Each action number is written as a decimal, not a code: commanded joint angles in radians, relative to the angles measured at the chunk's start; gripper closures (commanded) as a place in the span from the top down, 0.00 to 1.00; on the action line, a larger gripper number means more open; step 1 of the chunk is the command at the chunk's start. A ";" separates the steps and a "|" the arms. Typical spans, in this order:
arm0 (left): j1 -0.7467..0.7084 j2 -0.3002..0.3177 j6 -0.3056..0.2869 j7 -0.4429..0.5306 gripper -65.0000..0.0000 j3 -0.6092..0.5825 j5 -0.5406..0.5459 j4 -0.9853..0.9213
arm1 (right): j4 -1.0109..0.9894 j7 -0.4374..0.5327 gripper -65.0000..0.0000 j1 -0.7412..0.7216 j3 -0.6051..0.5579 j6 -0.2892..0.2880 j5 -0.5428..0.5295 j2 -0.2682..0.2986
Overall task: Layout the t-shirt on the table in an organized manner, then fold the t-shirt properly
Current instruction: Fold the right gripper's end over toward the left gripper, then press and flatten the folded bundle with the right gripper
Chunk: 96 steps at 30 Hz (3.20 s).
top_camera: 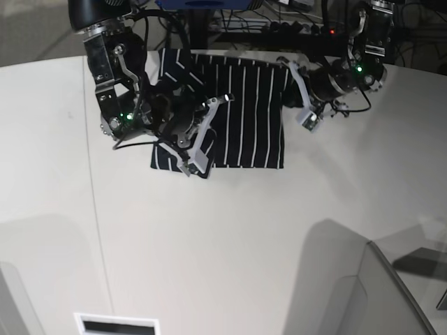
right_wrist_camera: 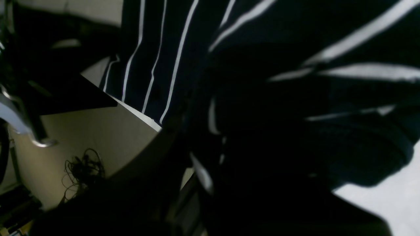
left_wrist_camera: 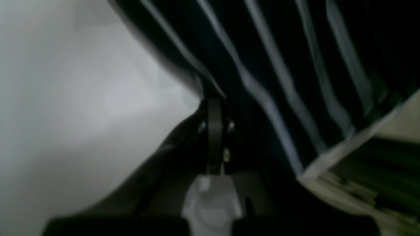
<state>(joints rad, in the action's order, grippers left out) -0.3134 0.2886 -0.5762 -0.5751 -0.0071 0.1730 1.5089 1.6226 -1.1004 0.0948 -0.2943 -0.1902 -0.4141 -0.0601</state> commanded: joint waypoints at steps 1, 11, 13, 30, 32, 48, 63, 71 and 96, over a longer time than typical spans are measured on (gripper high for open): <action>0.003 -0.010 -0.008 0.019 0.00 0.003 -0.002 0.019 | 0.015 0.010 0.01 -0.014 -0.018 -0.001 -0.021 -0.007; 0.004 -0.038 -0.009 0.019 0.00 0.003 -0.025 0.020 | -0.031 0.012 0.01 -0.053 -0.065 -0.001 -0.026 -0.007; 0.006 -0.038 -0.009 0.019 0.00 0.003 -0.025 0.020 | -0.041 0.010 0.01 -0.056 -0.067 -0.001 -0.024 -0.010; 0.012 -0.033 -0.009 0.019 0.00 0.017 -0.023 0.022 | -0.080 0.013 0.55 -0.082 -0.067 -0.007 -0.027 -0.016; 0.007 -0.030 -0.008 0.019 0.00 0.020 -0.031 0.043 | -0.080 0.015 0.65 -0.083 -0.069 -0.007 -0.027 -0.016; -0.088 0.013 -0.011 0.017 0.00 0.448 -0.034 0.175 | -0.077 0.012 0.70 -0.142 -0.274 -0.001 -0.024 -0.016; -0.083 0.027 -0.011 0.017 0.00 0.468 -0.034 0.155 | -0.121 0.009 0.70 -0.232 -0.420 0.001 -0.032 -0.062; -0.083 0.059 -0.012 0.020 0.00 0.499 -0.025 0.078 | 0.132 -0.108 0.70 -0.275 -0.425 0.027 -0.091 -0.016; -0.079 0.054 -0.122 0.027 0.00 0.704 -0.023 -0.026 | -0.014 0.205 0.01 -0.108 -0.288 0.153 -0.090 0.228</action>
<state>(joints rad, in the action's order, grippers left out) -0.3908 0.3225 -0.7006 -0.5652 0.6903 0.1390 1.4715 1.5913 -0.9173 0.0029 -0.5819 -0.0338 -0.4908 0.1764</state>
